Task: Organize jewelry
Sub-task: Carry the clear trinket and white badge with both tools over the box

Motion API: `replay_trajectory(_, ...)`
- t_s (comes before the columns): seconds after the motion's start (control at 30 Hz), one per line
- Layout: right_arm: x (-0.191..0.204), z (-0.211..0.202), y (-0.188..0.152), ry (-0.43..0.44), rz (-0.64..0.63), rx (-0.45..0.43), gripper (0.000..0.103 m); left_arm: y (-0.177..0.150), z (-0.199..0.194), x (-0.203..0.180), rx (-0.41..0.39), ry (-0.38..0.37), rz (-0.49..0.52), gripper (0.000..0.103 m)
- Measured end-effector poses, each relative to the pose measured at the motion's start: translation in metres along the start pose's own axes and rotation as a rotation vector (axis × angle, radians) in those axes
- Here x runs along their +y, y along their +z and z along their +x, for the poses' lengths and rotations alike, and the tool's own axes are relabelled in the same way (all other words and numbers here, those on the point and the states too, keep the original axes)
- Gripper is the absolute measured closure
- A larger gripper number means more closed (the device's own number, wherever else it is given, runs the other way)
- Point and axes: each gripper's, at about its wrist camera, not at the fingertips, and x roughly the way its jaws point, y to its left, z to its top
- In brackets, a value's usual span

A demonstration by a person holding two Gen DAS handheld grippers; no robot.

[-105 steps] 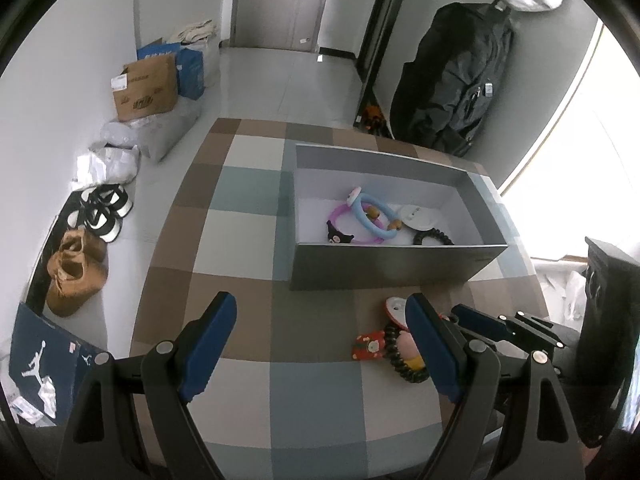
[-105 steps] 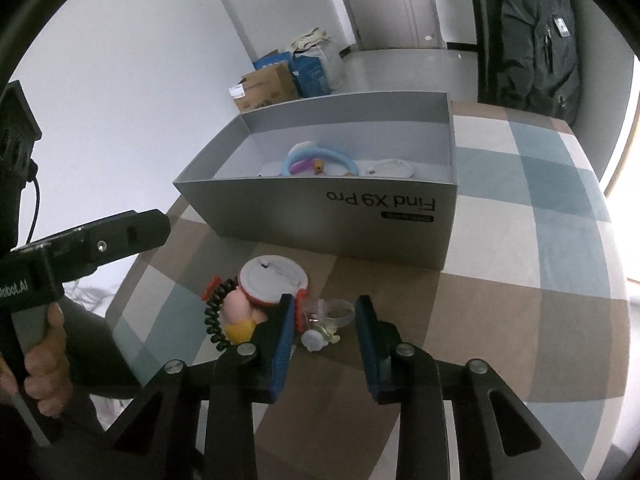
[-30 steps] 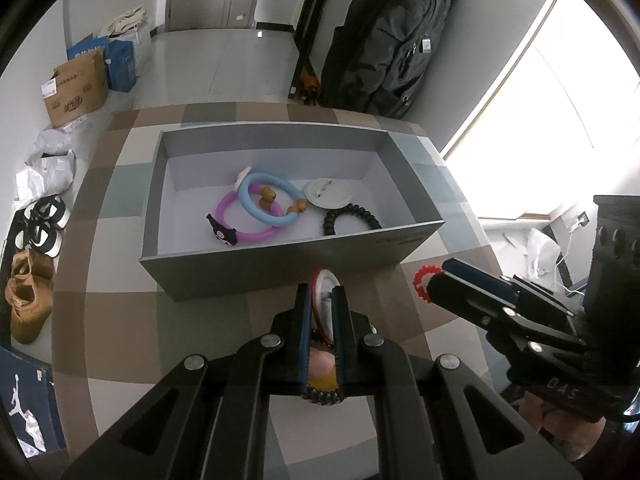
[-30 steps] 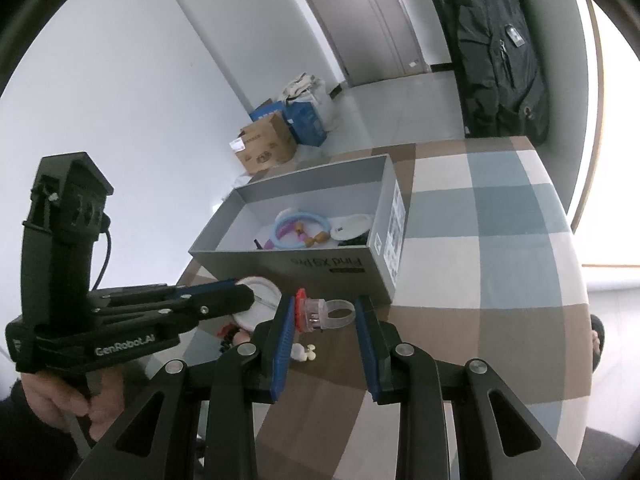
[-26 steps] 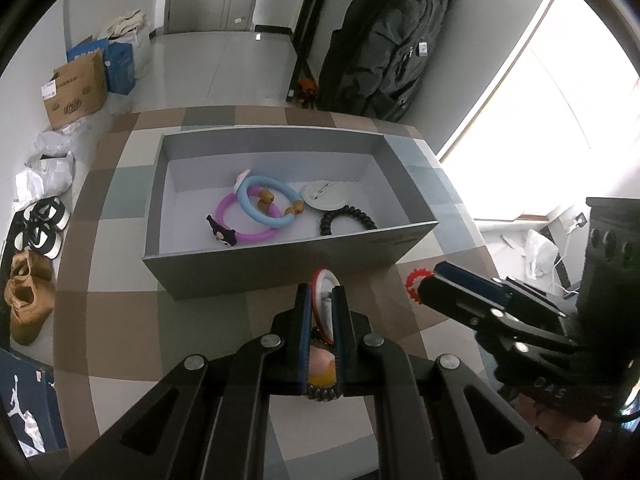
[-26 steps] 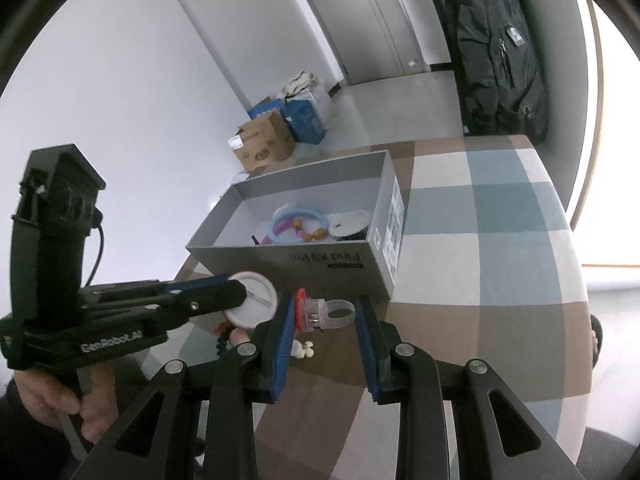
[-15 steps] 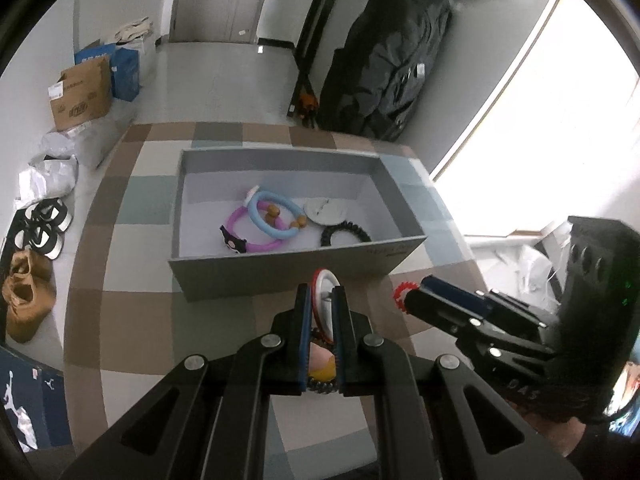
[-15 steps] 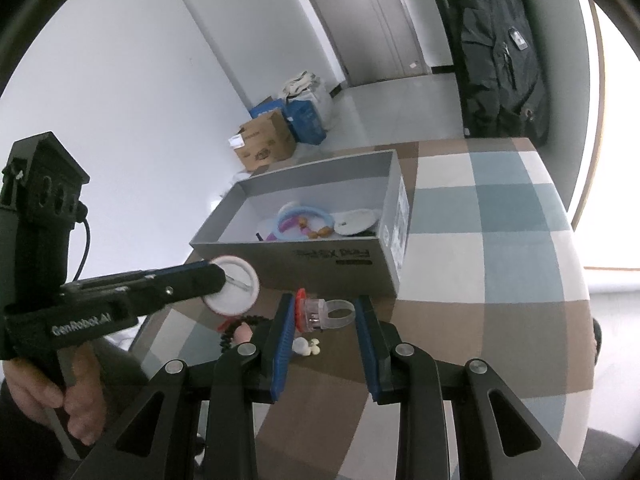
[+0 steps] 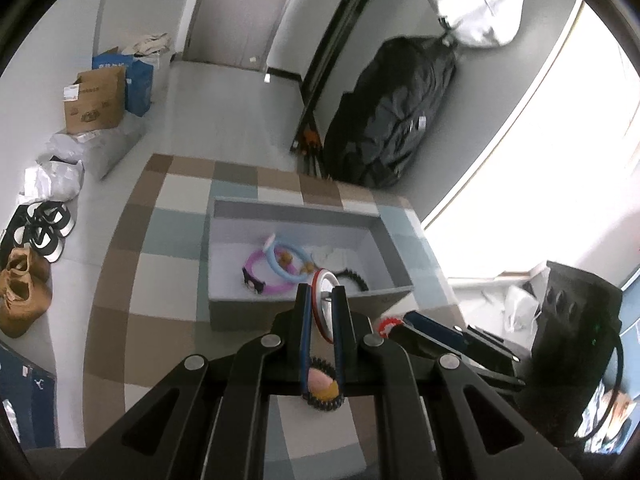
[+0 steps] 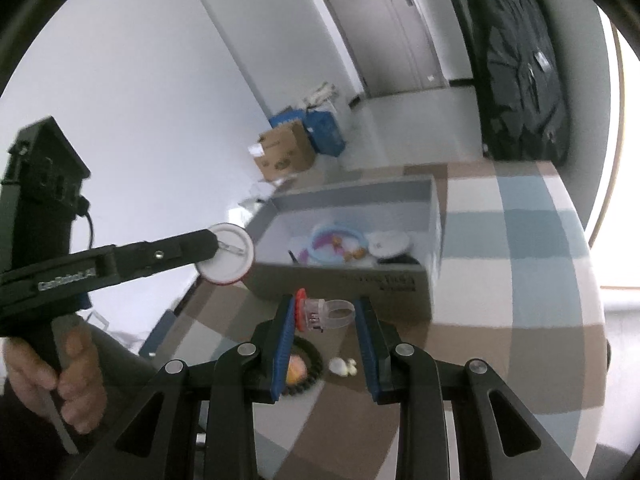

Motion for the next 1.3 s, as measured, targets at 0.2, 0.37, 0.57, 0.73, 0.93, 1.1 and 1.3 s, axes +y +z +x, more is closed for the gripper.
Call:
replay_trajectory(0.2, 0.007, -0.002, 0.025, 0.024, -0.029, -0.056, 0.074, 0.013, 0.003, 0.014, -0.039, -0.043, -0.058, 0.098)
replay_trajectory(0.37, 0.005, 0.011, 0.044, 0.027, -0.043, -0.055, 0.074, 0.024, 0.006, 0.013, -0.068, -0.023, -0.033, 0.098)
replay_trajectory(0.57, -0.004, 0.029, 0.058, 0.030, -0.035, -0.040, 0.074, 0.036, 0.023, 0.011, -0.069, 0.028, 0.021, 0.098)
replay_trajectory(0.73, -0.010, 0.041, 0.065, 0.031, -0.023, -0.029, 0.074, 0.040, 0.033, 0.011, -0.044, 0.021, 0.016, 0.098)
replay_trajectory(0.93, -0.018, 0.050, 0.072, 0.027, -0.002, -0.016, 0.074, 0.044, 0.044, 0.010, -0.023, 0.017, 0.013, 0.098)
replay_trajectory(1.1, -0.023, 0.052, 0.073, 0.030, 0.008, -0.013, 0.074, 0.046, 0.052, 0.014, -0.002, 0.011, -0.005, 0.098)
replay_trajectory(1.3, -0.032, 0.057, 0.073, 0.028, 0.036, 0.008, 0.073, 0.046, 0.059, 0.016, 0.011, 0.000, -0.029, 0.098)
